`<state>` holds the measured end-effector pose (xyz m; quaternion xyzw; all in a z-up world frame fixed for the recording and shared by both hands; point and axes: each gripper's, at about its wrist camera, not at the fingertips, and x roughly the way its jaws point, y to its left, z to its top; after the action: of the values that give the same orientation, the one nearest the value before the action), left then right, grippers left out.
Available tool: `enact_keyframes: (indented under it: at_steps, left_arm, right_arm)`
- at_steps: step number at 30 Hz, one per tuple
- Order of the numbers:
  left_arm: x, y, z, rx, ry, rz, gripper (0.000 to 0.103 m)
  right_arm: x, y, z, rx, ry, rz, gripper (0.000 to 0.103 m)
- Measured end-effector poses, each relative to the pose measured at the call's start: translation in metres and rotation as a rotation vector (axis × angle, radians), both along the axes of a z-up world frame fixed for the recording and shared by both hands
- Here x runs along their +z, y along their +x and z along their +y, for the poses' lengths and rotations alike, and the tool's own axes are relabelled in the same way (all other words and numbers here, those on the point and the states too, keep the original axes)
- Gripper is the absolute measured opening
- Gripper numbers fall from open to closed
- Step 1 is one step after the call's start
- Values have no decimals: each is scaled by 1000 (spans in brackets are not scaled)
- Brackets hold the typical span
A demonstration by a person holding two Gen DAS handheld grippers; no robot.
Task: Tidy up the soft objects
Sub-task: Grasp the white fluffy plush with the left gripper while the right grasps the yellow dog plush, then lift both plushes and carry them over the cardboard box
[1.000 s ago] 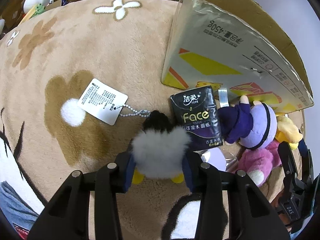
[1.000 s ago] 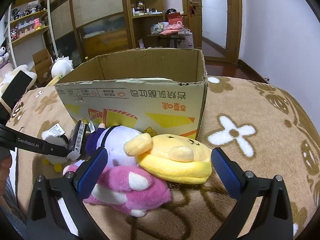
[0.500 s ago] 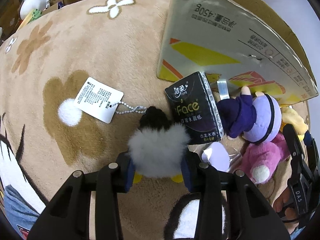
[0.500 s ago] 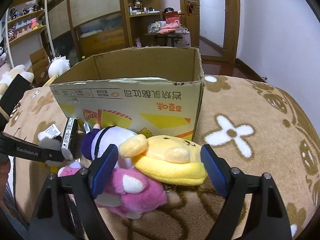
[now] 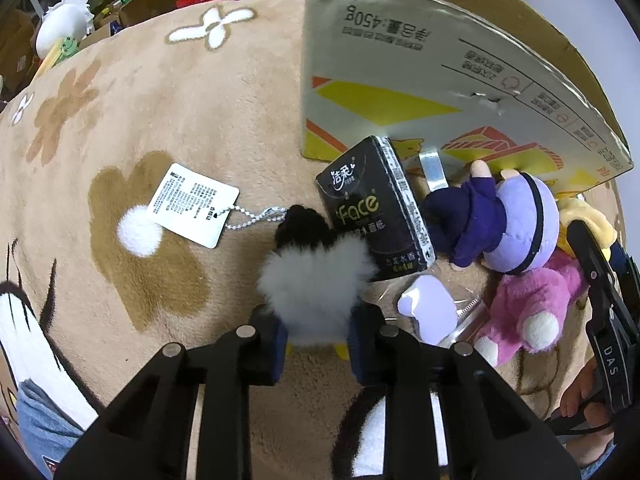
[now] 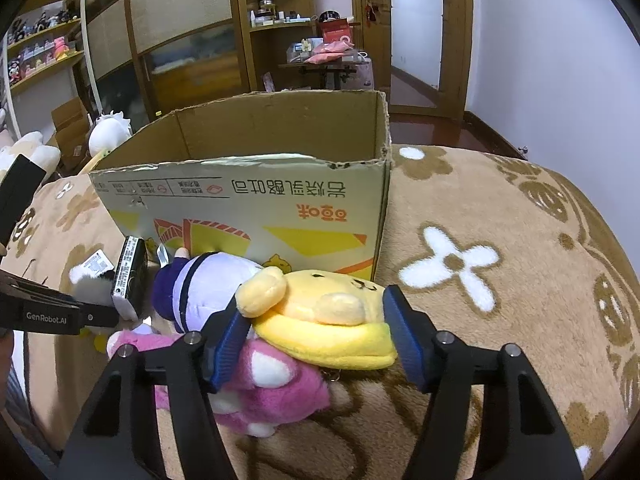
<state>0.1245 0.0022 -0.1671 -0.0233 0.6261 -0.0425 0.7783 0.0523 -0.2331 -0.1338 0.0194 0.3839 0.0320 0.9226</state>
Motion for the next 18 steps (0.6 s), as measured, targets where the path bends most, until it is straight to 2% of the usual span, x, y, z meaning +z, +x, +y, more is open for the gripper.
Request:
enact_keyframes:
  at_steps: [4,8,18]
  left_arm:
    - [-5,1,4,28,-23,13,24]
    - [-4,-1,6,17,-9,-6,23]
    - [27,-26,-11,-29,15,-131,22]
  right_arm:
    - [2,-3,1,-1,-4,-6,67]
    - [5,-6,-1,-6,1,-14,66]
    - [20,-17,-5,-25,16,-63,65]
